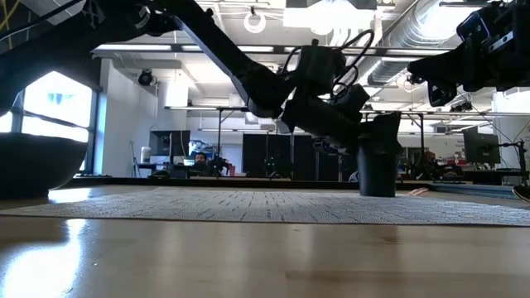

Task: Pick & Place Utensil
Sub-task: Put the black cup on the top right of the gray mat

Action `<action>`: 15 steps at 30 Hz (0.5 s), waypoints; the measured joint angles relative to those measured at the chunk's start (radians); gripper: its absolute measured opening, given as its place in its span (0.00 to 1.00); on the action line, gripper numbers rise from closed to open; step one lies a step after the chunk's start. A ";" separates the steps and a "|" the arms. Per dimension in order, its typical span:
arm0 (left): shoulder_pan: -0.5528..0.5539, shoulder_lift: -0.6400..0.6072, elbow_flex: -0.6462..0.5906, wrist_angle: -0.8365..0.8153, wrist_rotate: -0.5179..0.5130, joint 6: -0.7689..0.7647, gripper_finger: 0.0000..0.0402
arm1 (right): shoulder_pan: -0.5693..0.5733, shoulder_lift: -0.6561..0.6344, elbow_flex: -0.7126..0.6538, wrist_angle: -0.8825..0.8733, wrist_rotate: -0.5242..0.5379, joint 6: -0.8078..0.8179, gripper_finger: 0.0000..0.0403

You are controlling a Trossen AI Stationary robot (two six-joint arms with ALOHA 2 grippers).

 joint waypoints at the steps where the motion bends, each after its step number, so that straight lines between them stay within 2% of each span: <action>1: 0.000 -0.002 0.000 -0.003 -0.001 -0.003 0.96 | 0.000 0.000 0.000 -0.001 0.000 0.000 0.01; 15: -0.013 -0.036 0.002 -0.102 0.025 -0.012 0.96 | 0.000 0.000 0.000 -0.002 0.000 0.000 0.00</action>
